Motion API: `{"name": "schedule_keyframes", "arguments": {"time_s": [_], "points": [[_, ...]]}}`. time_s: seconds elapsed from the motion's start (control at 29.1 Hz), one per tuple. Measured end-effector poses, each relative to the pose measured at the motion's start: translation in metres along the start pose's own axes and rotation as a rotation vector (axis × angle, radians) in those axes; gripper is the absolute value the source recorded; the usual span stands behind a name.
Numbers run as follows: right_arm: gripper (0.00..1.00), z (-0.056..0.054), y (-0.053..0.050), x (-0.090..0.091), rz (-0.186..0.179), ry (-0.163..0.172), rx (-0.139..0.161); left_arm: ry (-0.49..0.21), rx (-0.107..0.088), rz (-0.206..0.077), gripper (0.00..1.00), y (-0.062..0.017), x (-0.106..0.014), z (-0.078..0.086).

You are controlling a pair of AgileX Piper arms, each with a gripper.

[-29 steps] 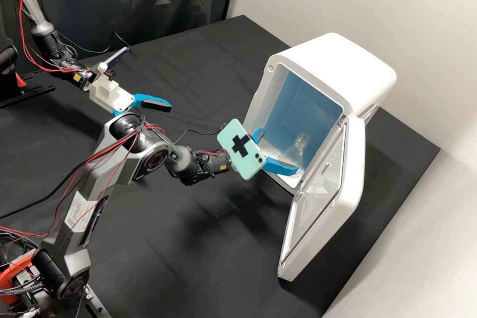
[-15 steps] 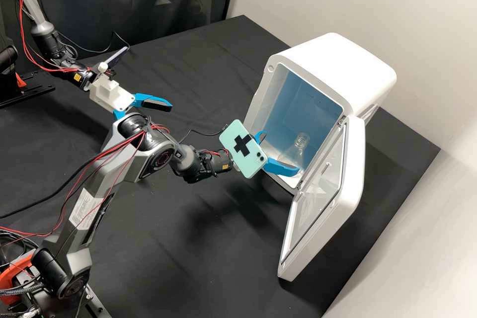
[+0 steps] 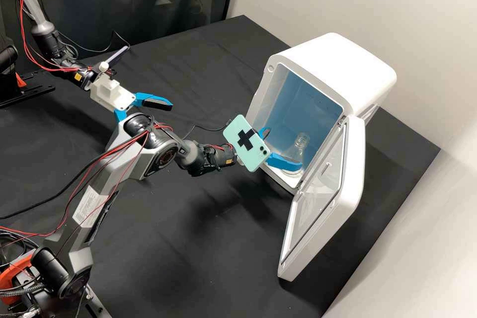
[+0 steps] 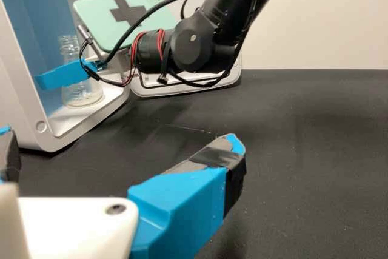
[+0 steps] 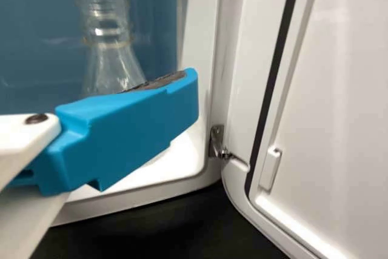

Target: Take the flask out of the incubator

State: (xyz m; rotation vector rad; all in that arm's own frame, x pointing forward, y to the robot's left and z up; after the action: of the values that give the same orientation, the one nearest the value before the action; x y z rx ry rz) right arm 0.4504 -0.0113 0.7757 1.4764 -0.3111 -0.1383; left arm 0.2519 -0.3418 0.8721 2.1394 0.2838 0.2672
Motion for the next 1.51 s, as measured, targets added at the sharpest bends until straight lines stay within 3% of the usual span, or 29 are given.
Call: {"name": "schedule_keyframes", "arguments": {"time_s": [0.24,0.34,0.72,0.79,1.13,1.27,1.51], "points": [[1.00,0.001,-0.006,0.008,-0.013,-0.007,-0.017,-0.009,0.006,0.000,1.00,0.0000,0.001,0.002],[1.00,0.001,-0.007,0.011,-0.010,-0.011,-0.010,-0.018,0.030,0.000,1.00,0.0011,0.003,0.005],[1.00,0.002,-0.012,0.025,0.005,-0.021,-0.018,-0.010,0.031,-0.026,1.00,-0.0008,0.003,0.004],[1.00,-0.001,-0.012,0.028,-0.003,-0.019,-0.039,-0.010,0.031,-0.026,1.00,-0.0008,0.003,0.004],[1.00,-0.008,-0.009,0.042,0.034,-0.016,-0.041,-0.012,0.034,-0.019,1.00,0.0017,0.002,0.005],[1.00,-0.009,-0.009,0.047,0.029,-0.035,-0.025,-0.011,0.036,-0.024,1.00,0.0012,0.002,0.005],[1.00,-0.011,-0.005,0.052,0.003,-0.057,-0.050,-0.010,0.042,-0.023,1.00,0.0013,0.002,0.005]]}}
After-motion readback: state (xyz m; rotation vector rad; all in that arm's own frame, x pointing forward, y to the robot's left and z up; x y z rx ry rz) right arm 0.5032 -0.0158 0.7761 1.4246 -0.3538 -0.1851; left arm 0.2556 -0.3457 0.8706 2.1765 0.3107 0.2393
